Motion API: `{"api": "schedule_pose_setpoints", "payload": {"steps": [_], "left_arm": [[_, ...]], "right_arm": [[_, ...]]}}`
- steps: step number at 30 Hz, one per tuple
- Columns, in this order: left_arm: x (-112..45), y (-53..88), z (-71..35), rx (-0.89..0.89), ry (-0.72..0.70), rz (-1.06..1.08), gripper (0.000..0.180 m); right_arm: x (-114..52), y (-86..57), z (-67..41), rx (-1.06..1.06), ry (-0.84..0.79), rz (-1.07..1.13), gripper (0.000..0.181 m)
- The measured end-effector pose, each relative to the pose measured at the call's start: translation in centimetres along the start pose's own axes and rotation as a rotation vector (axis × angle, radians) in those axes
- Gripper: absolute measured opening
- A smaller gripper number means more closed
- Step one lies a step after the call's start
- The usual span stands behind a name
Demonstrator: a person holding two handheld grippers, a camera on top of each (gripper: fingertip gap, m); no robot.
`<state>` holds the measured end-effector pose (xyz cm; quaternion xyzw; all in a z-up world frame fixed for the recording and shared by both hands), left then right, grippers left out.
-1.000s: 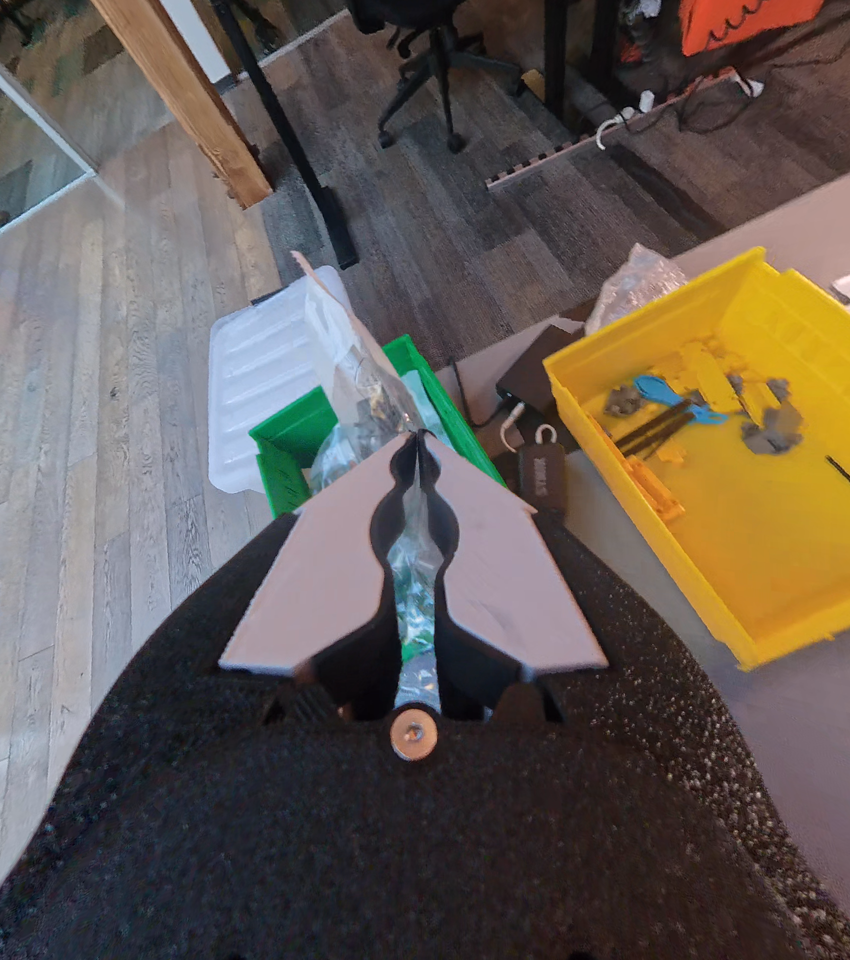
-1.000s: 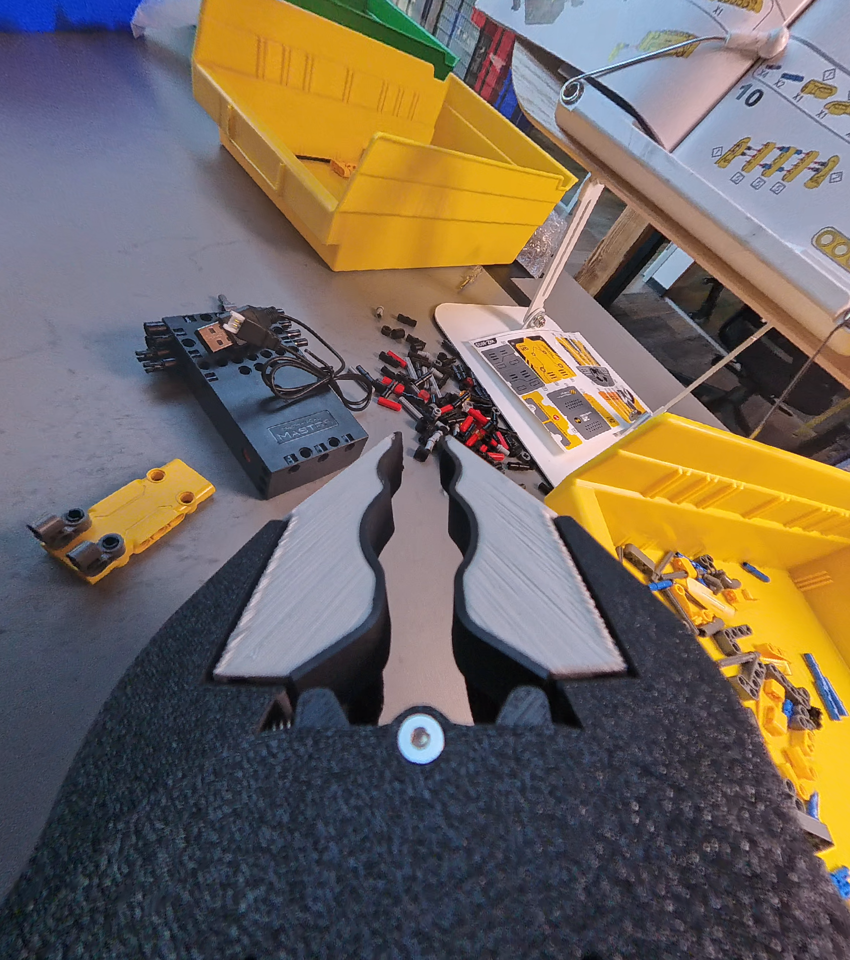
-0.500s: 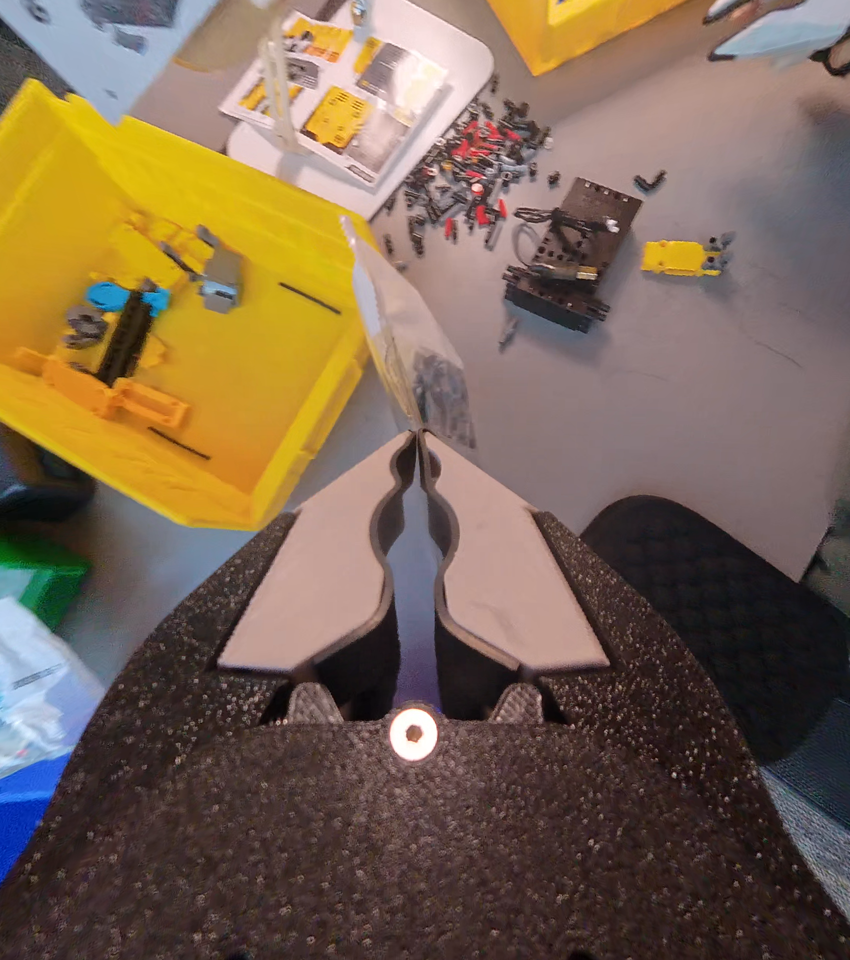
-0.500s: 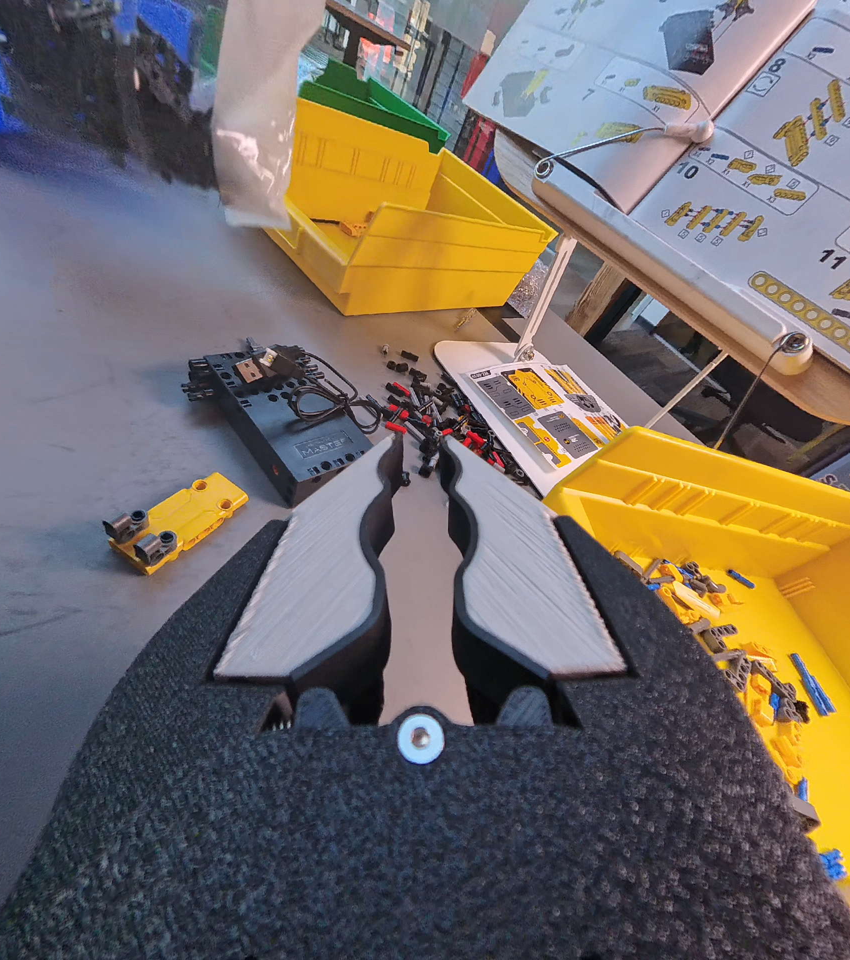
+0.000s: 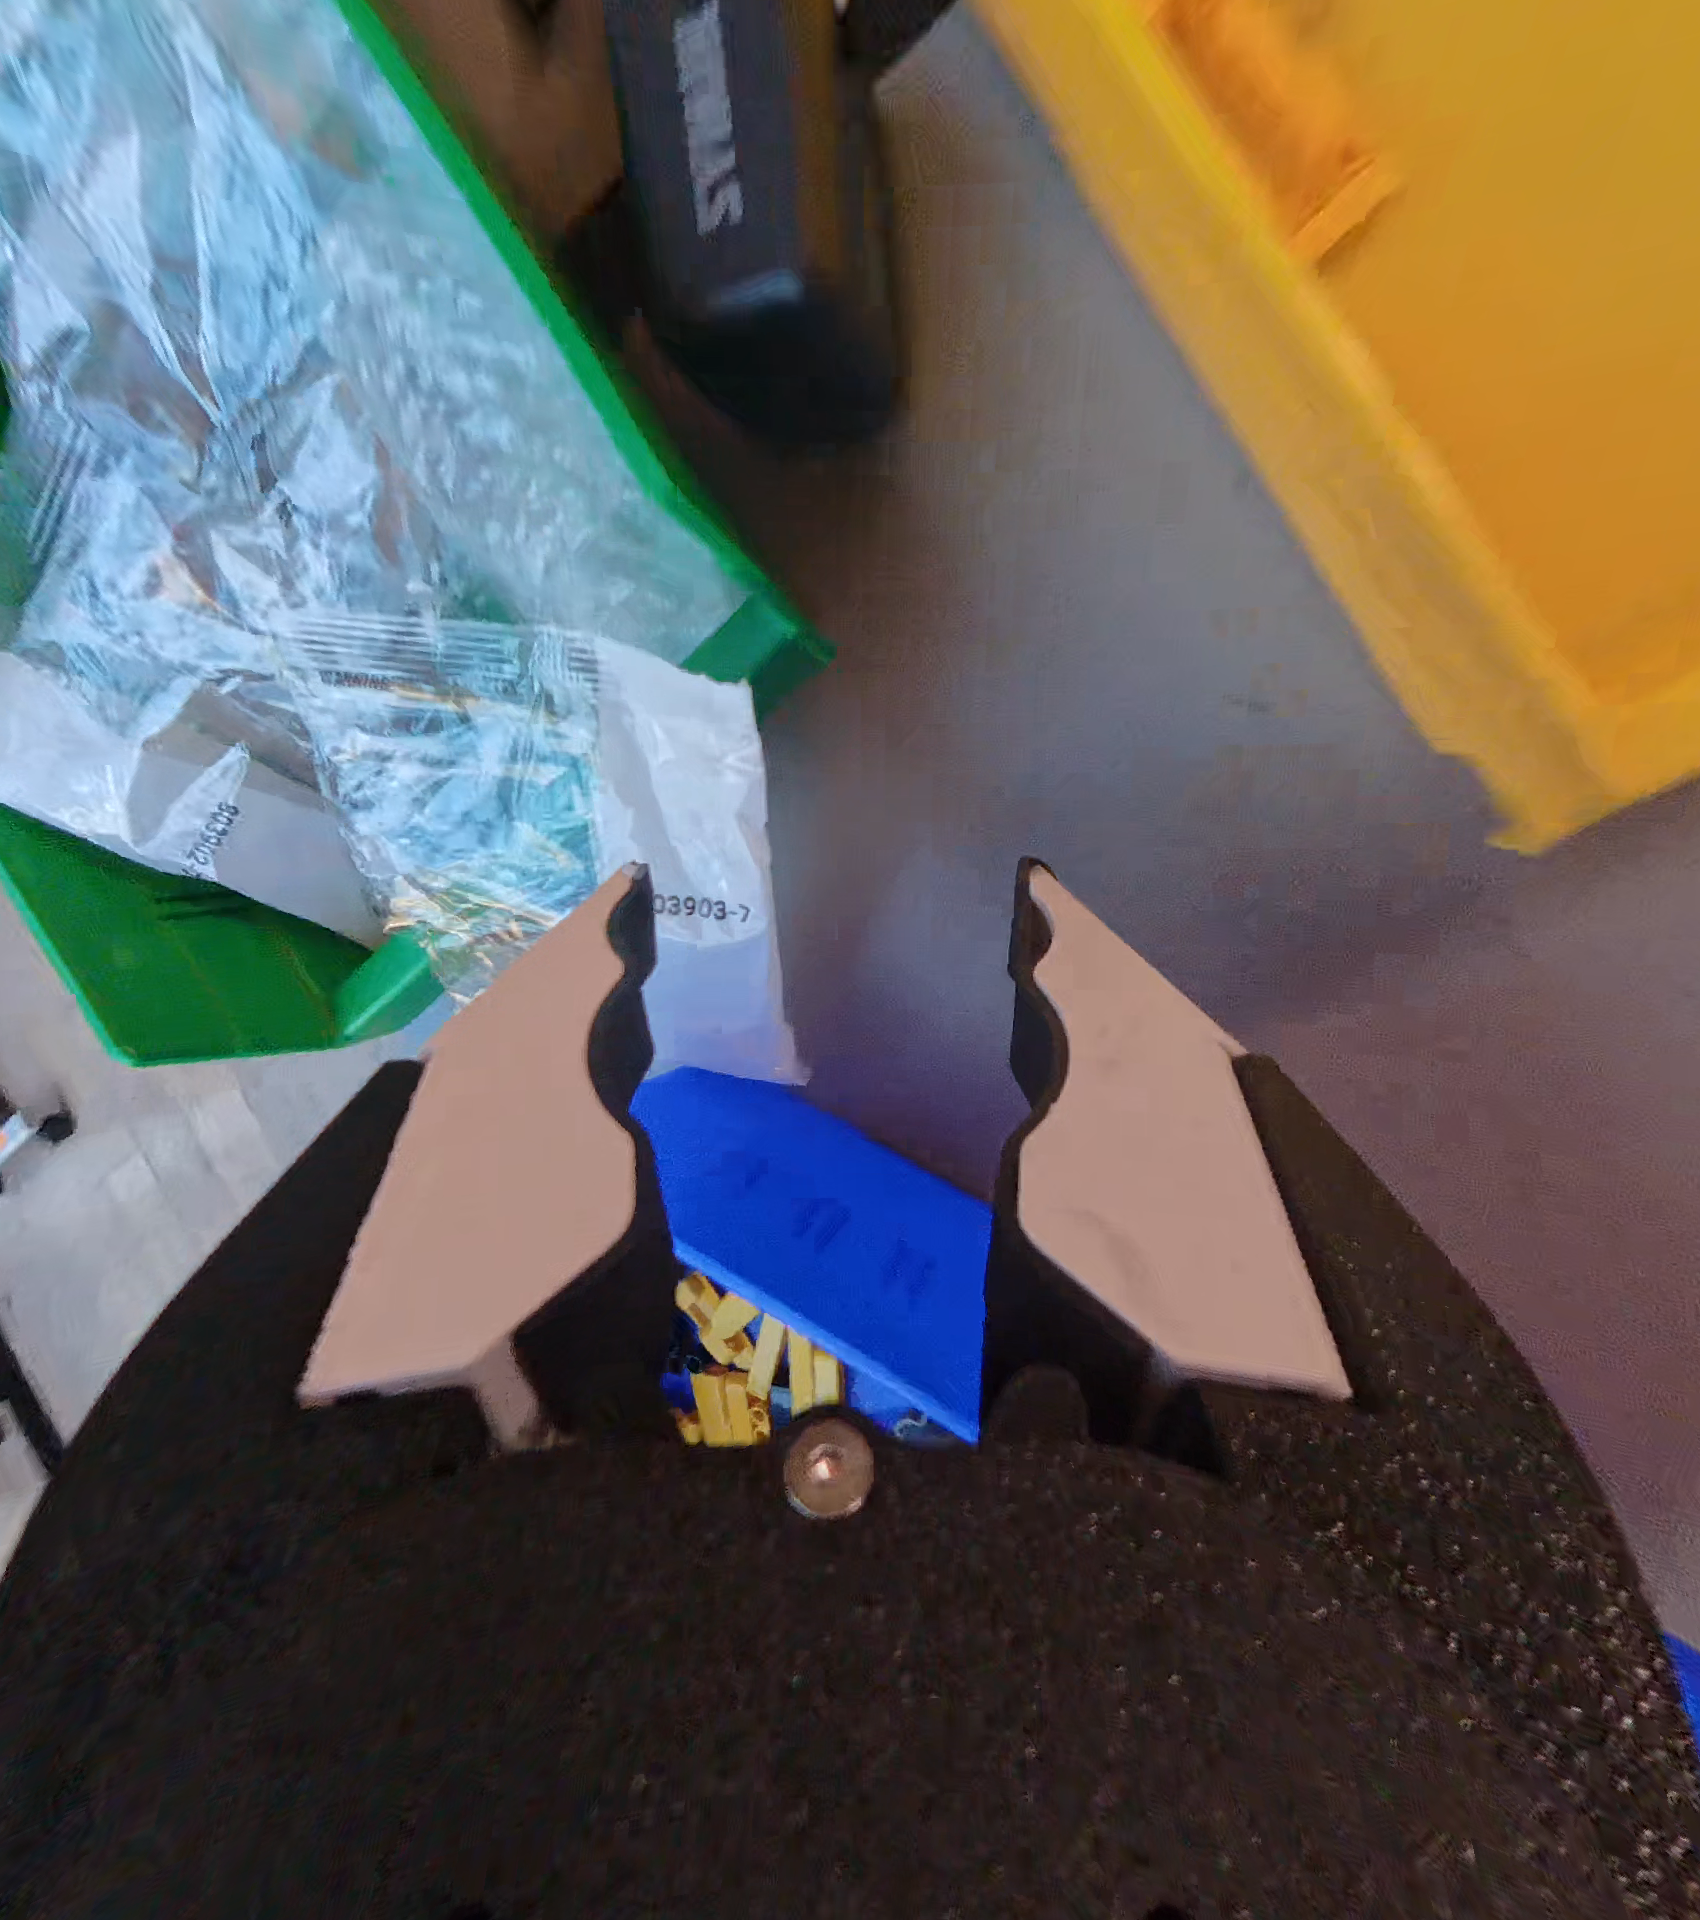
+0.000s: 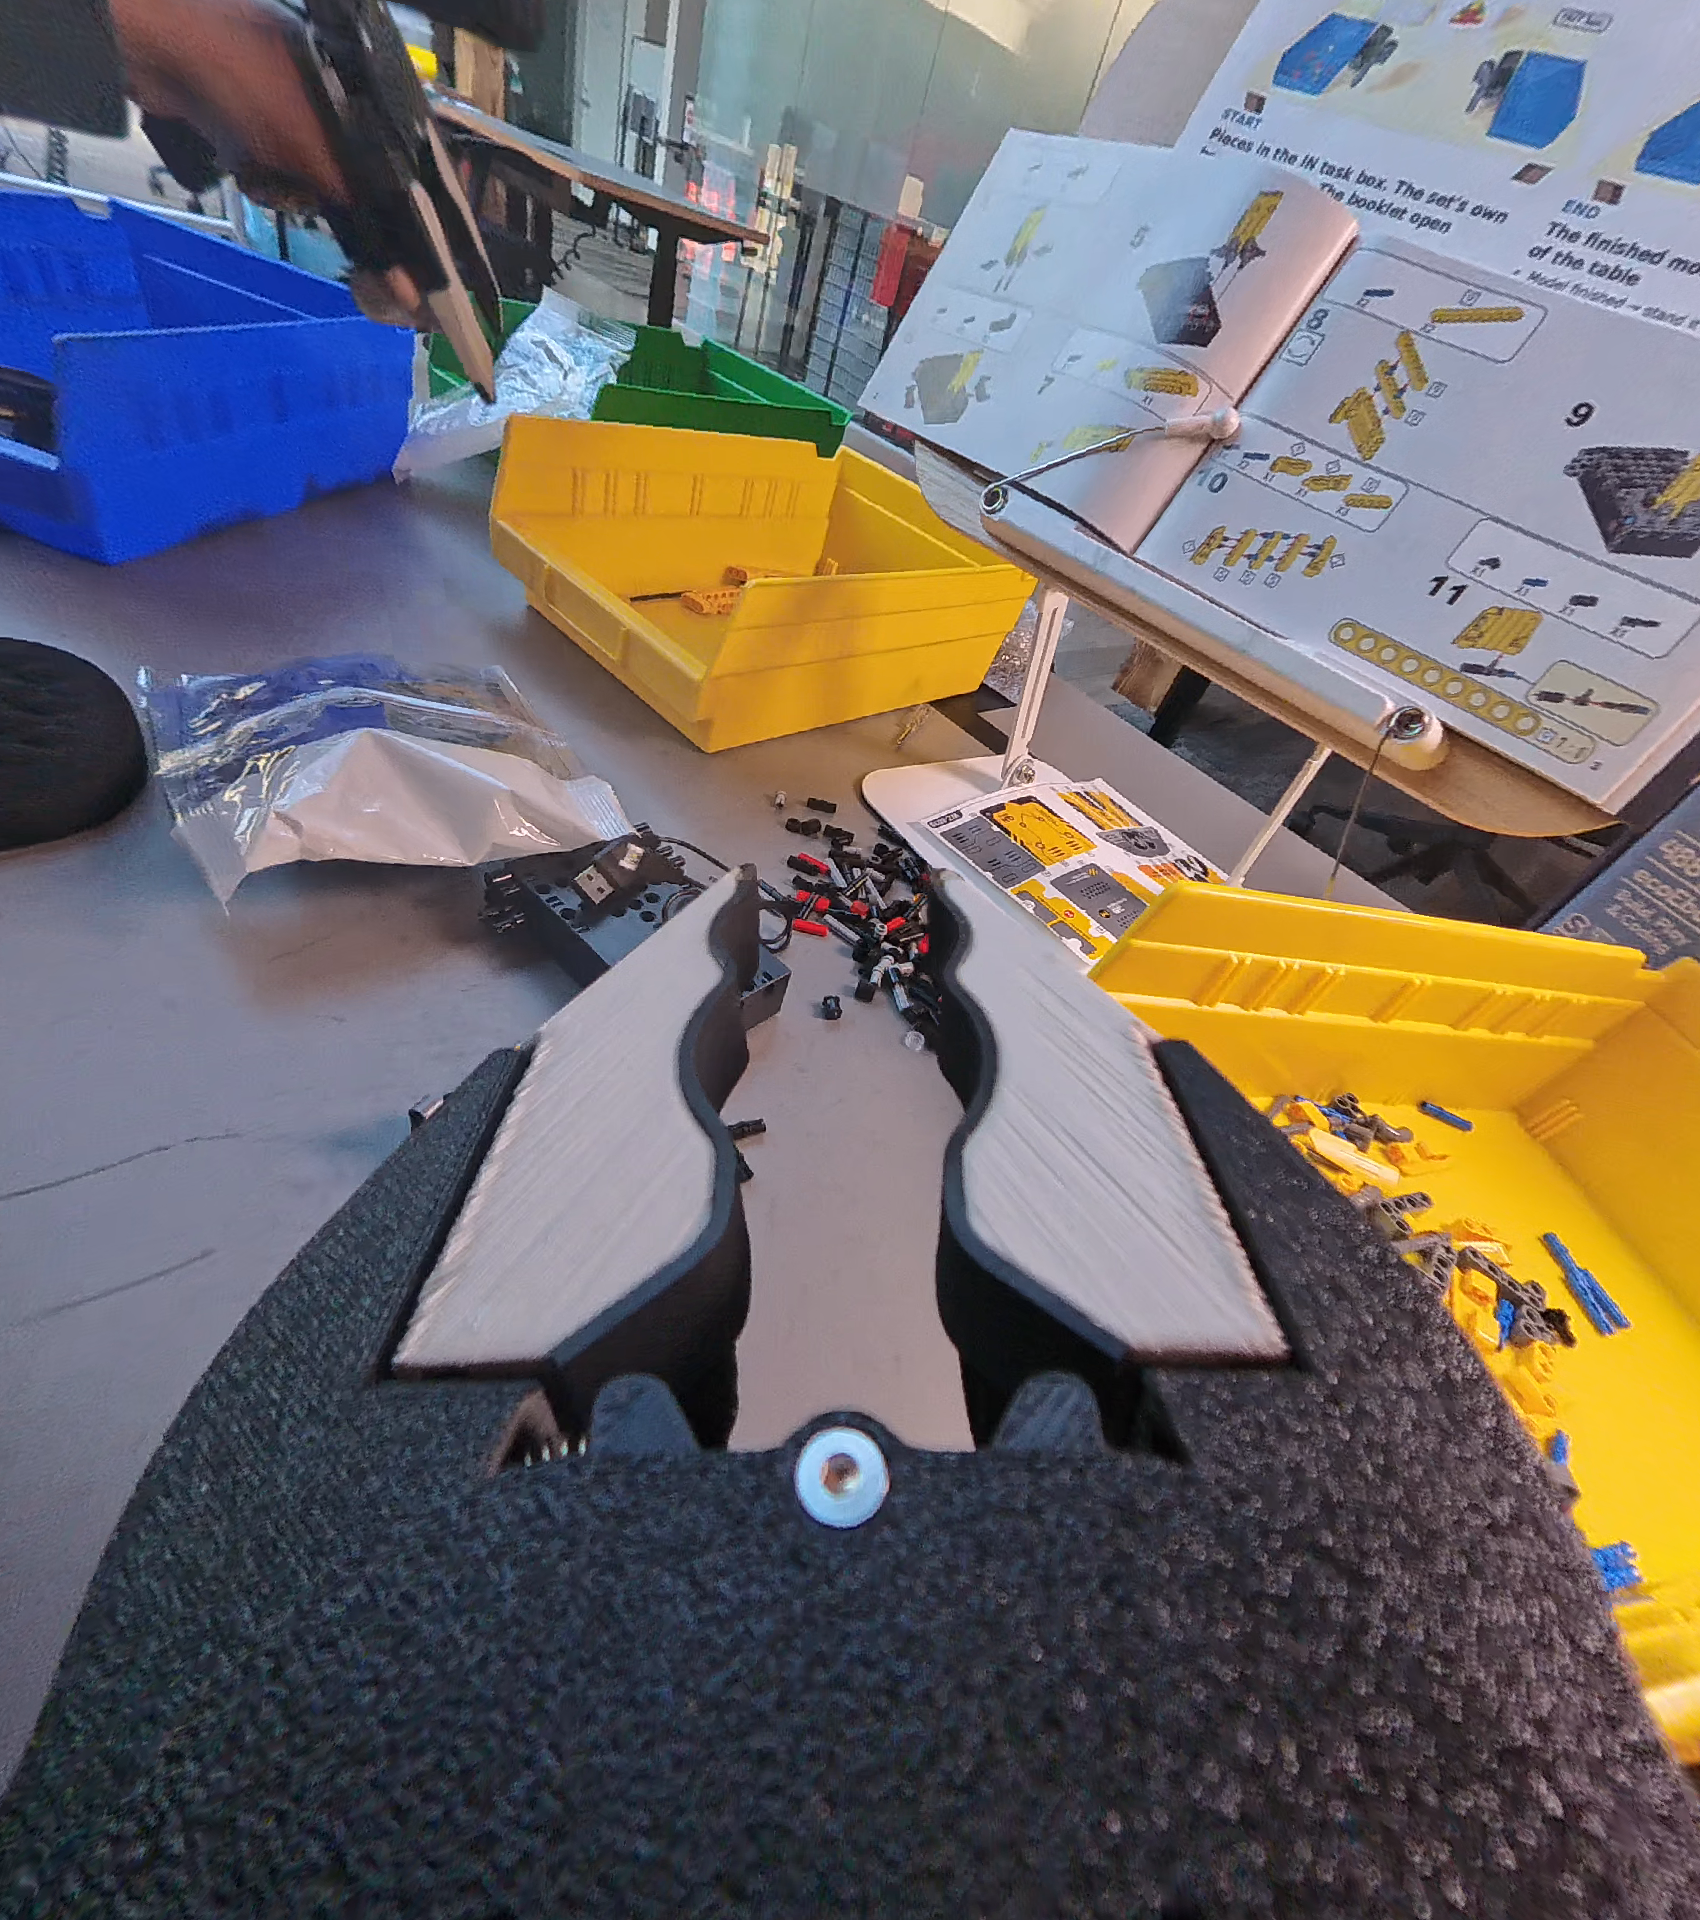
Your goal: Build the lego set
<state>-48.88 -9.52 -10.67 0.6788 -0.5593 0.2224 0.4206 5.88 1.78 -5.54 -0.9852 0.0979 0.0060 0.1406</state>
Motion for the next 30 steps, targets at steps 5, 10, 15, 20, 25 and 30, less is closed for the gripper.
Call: {"api": "schedule_pose_setpoints", "payload": {"steps": [5, 10, 15, 20, 25, 30], "left_arm": [[-4.2, 3.8, 3.4, -0.18, 0.225, -0.166, 0.001], [-1.8, 8.4, -1.5, 0.029, 0.05, -0.247, 0.0], [-2.1, 14.6, -4.0, 0.206, 0.069, -0.299, 0.0], [-9.6, 15.4, -3.2, 0.289, 0.197, -0.212, 0.0], [-14.8, 13.7, -4.0, 0.336, 0.175, -0.059, 0.01], [-13.0, 13.9, -8.2, 0.308, 0.002, -0.019, 0.039]], "right_arm": [[0.6, -0.2, 0.7, 0.0, 0.037, 0.025, 0.031], [0.9, -0.8, 1.0, -0.002, 0.067, 0.036, 0.03], [-0.3, -0.6, 1.2, -0.016, 0.072, 0.032, 0.03], [-1.7, 0.3, 1.7, -0.008, 0.101, 0.013, 0.03], [-1.6, 0.0, 2.4, 0.002, 0.152, 0.024, 0.03], [-1.9, -0.2, 2.8, -0.014, 0.155, 0.023, 0.03]]}}
Point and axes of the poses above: each gripper's, where its closed fingertips meet, x back along the fingers, z out of its underside, y = z × x across the jaws, the point moved 1 cm from there along x, back along the fingers, and after that the axes turned 12 degrees about -y, right-handed, at the moved point
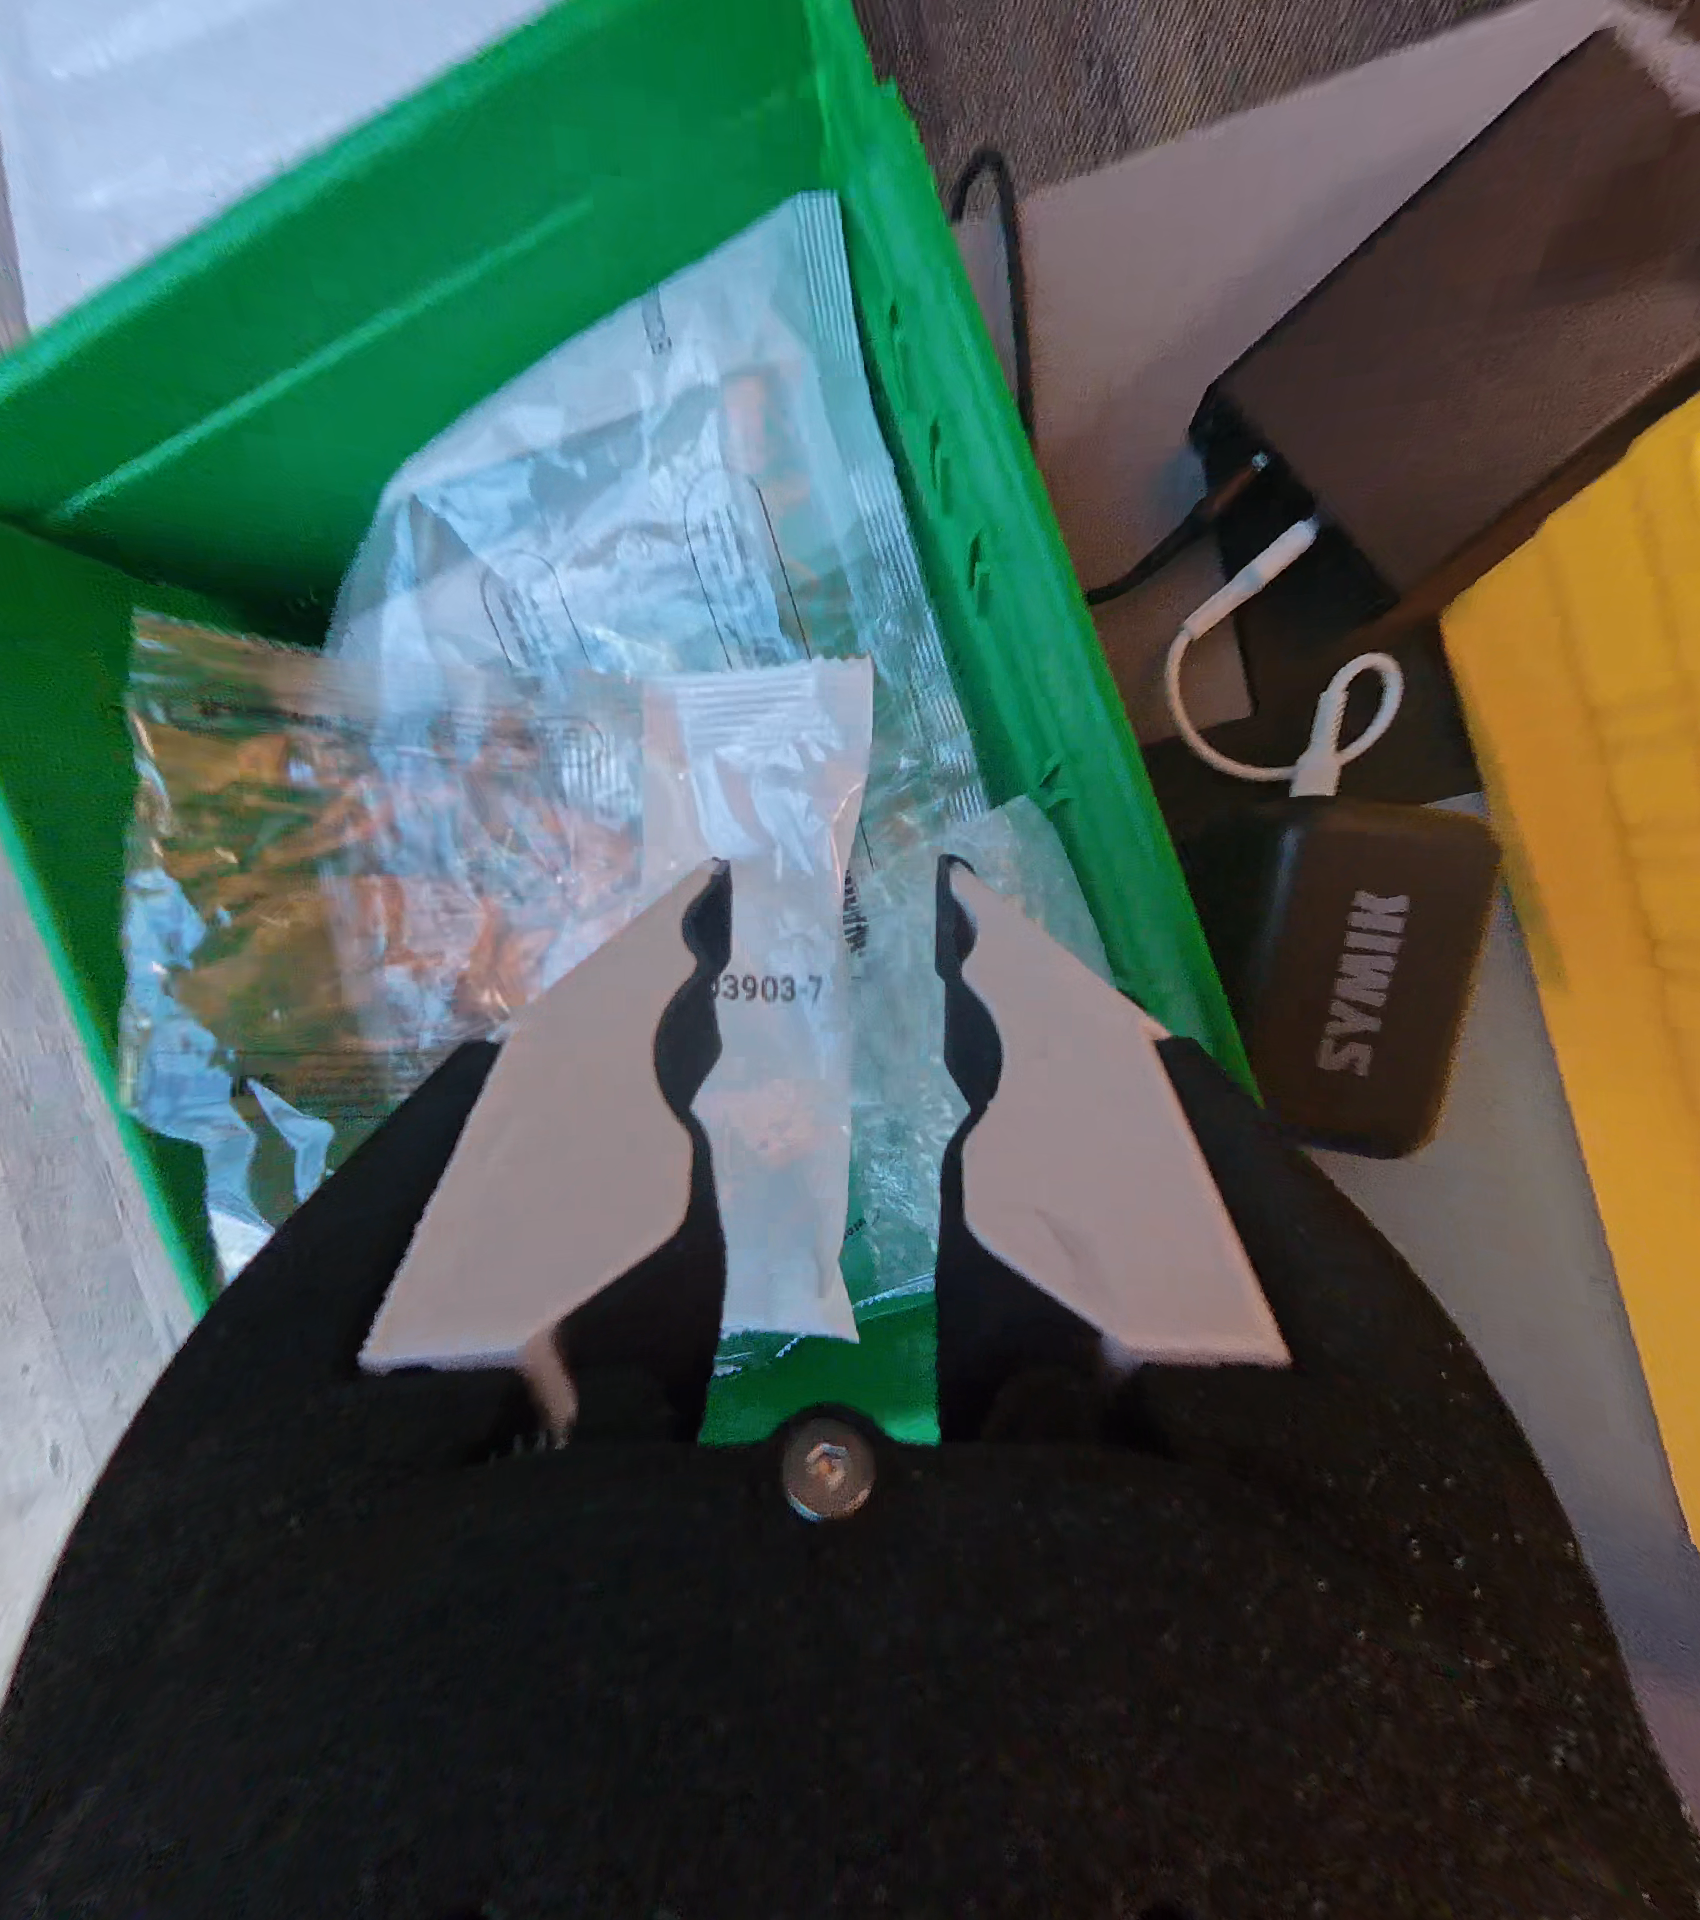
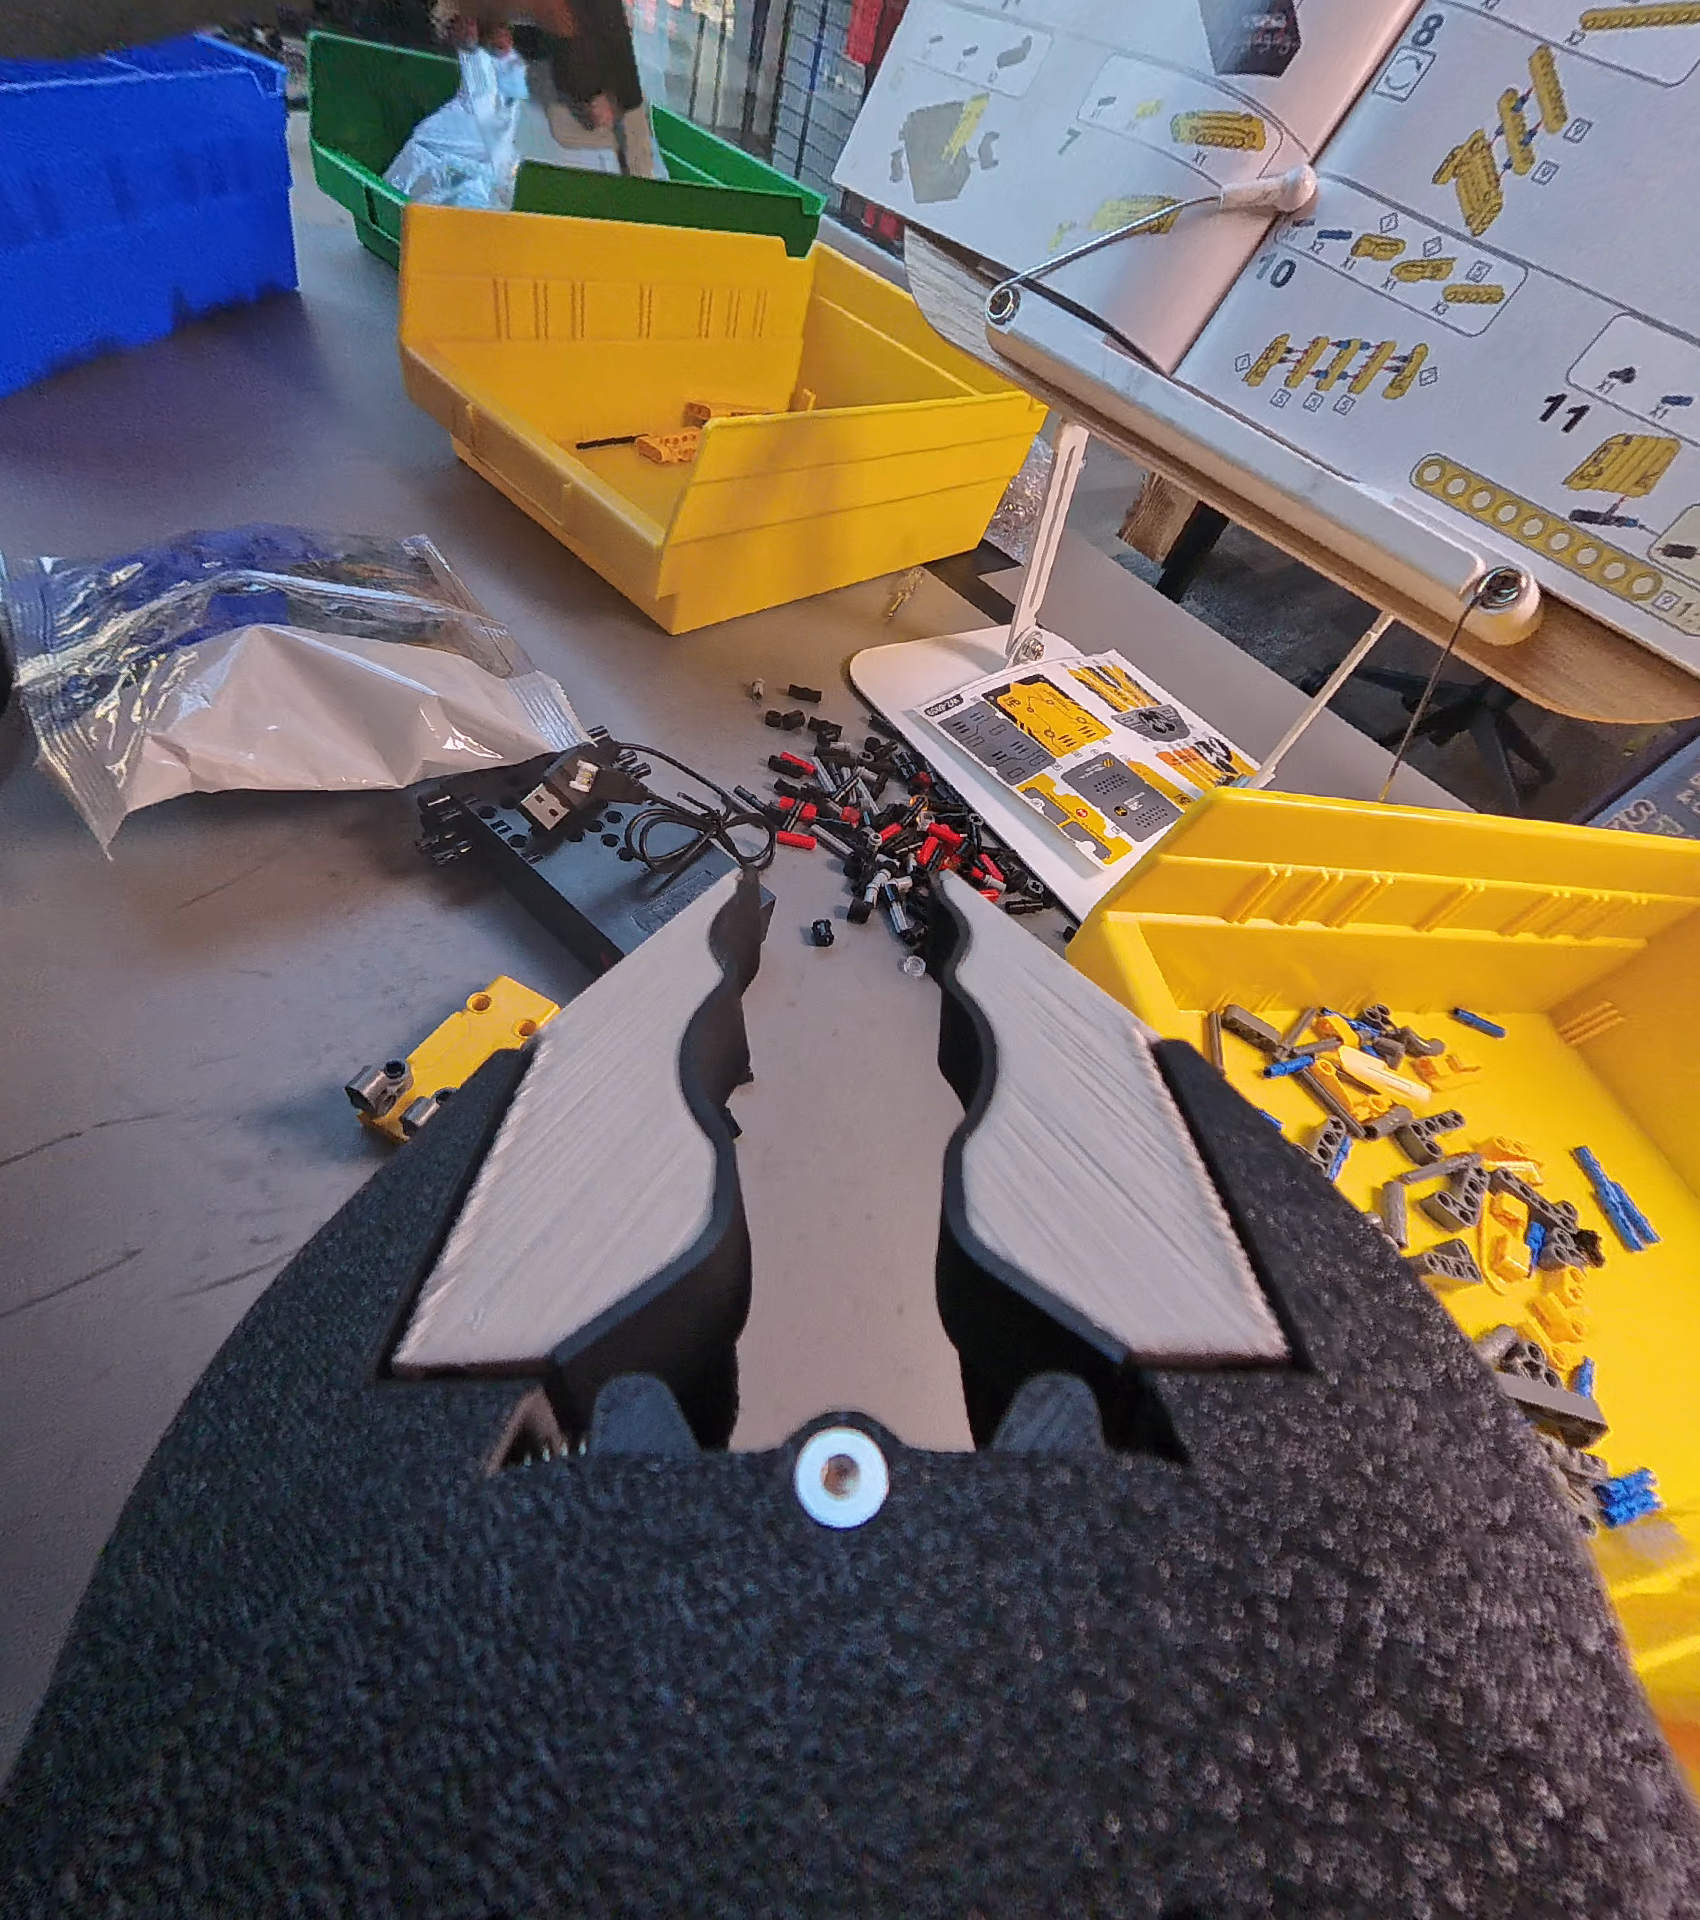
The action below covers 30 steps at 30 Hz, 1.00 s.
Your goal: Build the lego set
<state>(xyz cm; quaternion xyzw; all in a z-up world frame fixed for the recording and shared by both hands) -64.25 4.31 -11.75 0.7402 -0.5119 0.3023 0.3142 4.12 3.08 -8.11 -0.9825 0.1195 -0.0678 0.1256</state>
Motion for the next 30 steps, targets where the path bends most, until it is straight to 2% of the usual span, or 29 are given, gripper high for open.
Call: {"api": "schedule_pose_setpoints", "payload": {"steps": [2, 6, 12, 14, 17, 22, 24, 26, 28, 30], "left_arm": [[2.6, -0.4, -1.9, -0.015, -0.094, 0.017, 0.052], [9.4, -2.3, -5.2, -0.126, -0.313, 0.025, 0.058], [17.2, -9.2, -3.5, -0.221, -0.431, 0.145, 0.06], [19.4, -14.4, -1.5, -0.272, -0.465, 0.262, 0.056], [22.1, -24.6, 4.0, -0.411, -0.453, 0.492, 0.056], [22.5, -38.8, 17.3, -0.614, -0.251, 0.804, 0.072], [22.3, -42.2, 20.8, -0.666, -0.232, 0.872, 0.075], [21.3, -43.8, 23.0, -0.79, -0.225, 0.817, 0.079], [19.5, -44.1, 24.1, -0.929, -0.243, 0.697, 0.069], [19.0, -43.8, 23.6, -0.984, -0.285, 0.615, 0.038]], "right_arm": [[-0.1, 0.1, -0.2, 0.001, -0.012, -0.009, 0.03], [-0.1, 0.3, -0.7, -0.006, -0.056, -0.022, 0.03], [0.4, 0.8, -1.6, 0.003, -0.109, -0.046, 0.03], [0.8, 0.8, -1.9, 0.008, -0.122, -0.045, 0.03], [1.7, 0.7, -2.1, 0.011, -0.136, -0.035, 0.03], [2.9, 0.7, -1.8, 0.003, -0.14, -0.025, 0.03], [3.2, 0.9, -2.0, 0.007, -0.147, -0.026, 0.03], [3.6, 1.0, -2.3, 0.017, -0.157, -0.025, 0.03], [3.8, 1.1, -2.6, 0.018, -0.168, -0.022, 0.03], [4.0, 1.3, -2.7, 0.015, -0.176, -0.021, 0.03]]}}
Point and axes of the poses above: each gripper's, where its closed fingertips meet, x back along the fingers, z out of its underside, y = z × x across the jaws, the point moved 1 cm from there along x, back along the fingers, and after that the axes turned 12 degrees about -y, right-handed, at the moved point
